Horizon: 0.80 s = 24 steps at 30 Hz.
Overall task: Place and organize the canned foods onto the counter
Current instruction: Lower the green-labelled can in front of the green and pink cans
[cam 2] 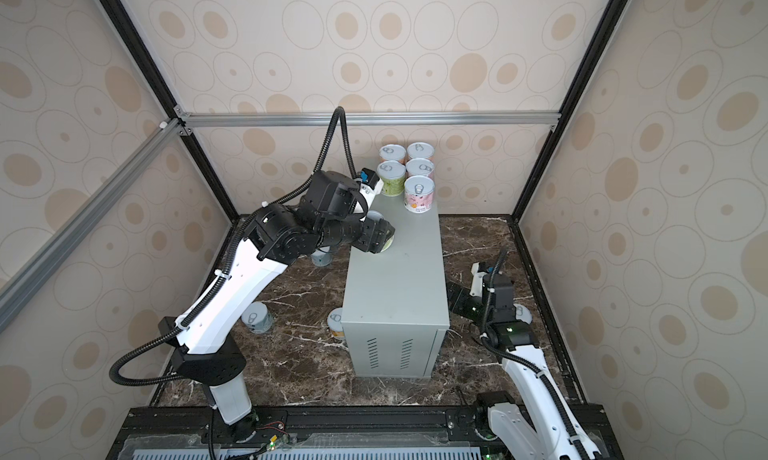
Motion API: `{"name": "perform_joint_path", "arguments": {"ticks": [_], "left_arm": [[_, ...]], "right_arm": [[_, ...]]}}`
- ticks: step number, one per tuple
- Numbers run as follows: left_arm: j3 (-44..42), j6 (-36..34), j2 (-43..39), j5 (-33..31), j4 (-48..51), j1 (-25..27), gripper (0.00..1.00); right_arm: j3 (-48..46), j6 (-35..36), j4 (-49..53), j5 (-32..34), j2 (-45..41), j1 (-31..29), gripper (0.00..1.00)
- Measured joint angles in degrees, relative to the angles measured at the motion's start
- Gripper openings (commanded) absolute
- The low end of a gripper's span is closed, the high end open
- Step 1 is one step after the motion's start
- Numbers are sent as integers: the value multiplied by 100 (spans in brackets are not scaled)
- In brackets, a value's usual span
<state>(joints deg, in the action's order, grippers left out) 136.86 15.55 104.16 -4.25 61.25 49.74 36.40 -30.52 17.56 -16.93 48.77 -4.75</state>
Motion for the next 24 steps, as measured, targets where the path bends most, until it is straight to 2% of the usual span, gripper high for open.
{"name": "perform_joint_path", "arguments": {"ticks": [7,11,16,19,24], "left_arm": [[184,-20,79,-61,-70,26,91],[315,-63,144,-138,-94,26,99],[332,-229,85,-146,-260,31,99],[-26,-345,-208,-142,-579,33,99],[-1316,-485,-1196,-140,-1287,52,98]], "right_arm": [[0,2,0,-2,11,0,94],[0,7,0,-2,9,0,94],[0,17,7,7,-11,0,95],[0,17,22,22,-83,0,95],[4,17,133,22,-245,0,95]]}}
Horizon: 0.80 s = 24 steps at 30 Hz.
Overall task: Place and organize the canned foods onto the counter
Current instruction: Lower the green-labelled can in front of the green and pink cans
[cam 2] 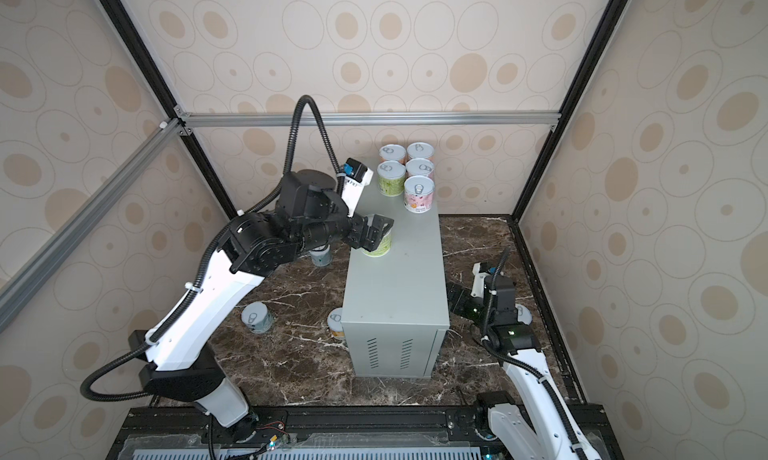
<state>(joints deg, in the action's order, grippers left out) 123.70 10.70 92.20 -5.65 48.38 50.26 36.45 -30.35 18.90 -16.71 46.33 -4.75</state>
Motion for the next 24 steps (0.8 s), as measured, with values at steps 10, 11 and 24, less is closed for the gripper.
{"name": "perform_joint_path", "arguments": {"ticks": [10,11,24], "left_arm": [[-2577,-142,-1729,85,-1462,2,91],[-2782,-140,-1812,103,-1567,2,90],[-4328,-138,-2124,149,-2717,2,75]], "right_arm": [[409,-11,494,186,-520,0,97],[472,-22,540,205,-549,0,97],[964,-155,1036,323,-833,0,97]]}}
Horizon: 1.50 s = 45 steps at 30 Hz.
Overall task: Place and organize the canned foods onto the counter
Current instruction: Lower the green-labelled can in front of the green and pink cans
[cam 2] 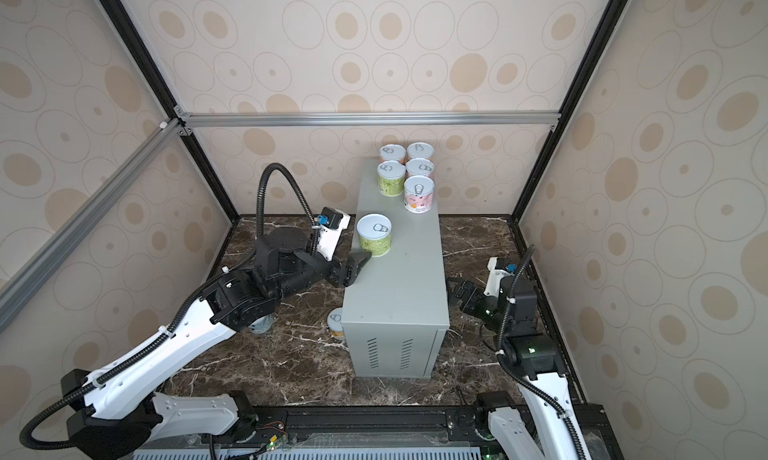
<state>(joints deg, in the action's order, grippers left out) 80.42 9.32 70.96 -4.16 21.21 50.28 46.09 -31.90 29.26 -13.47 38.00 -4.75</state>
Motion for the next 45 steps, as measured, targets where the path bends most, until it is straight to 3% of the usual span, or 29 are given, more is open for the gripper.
{"name": "perform_joint_path", "arguments": {"ticks": [11,26,45], "left_arm": [[-151,96,111,11,-822,0,65],[-149,184,673,-46,-1172,-20,53],[295,492,1370,-26,-1528,-592,49]], "right_arm": [[22,0,155,20,-31,0,97],[22,2,162,20,-83,0,97],[-4,11,131,20,-76,0,97]]}}
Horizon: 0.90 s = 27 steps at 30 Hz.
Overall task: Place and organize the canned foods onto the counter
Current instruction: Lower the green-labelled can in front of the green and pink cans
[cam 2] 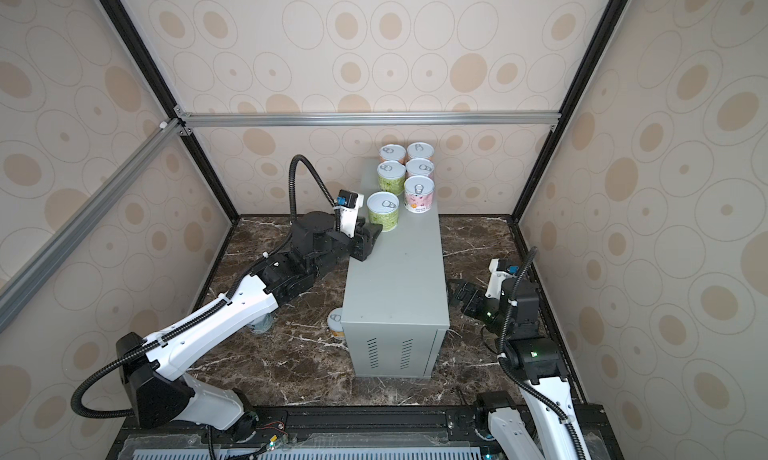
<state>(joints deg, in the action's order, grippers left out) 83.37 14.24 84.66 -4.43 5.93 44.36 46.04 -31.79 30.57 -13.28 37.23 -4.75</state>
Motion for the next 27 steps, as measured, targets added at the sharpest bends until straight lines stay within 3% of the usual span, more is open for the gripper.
{"name": "perform_joint_path", "arguments": {"ticks": [27], "left_arm": [[951,101,909,319,-28,-372,47]], "right_arm": [[-11,37,-116,26,118,-55,97]]}}
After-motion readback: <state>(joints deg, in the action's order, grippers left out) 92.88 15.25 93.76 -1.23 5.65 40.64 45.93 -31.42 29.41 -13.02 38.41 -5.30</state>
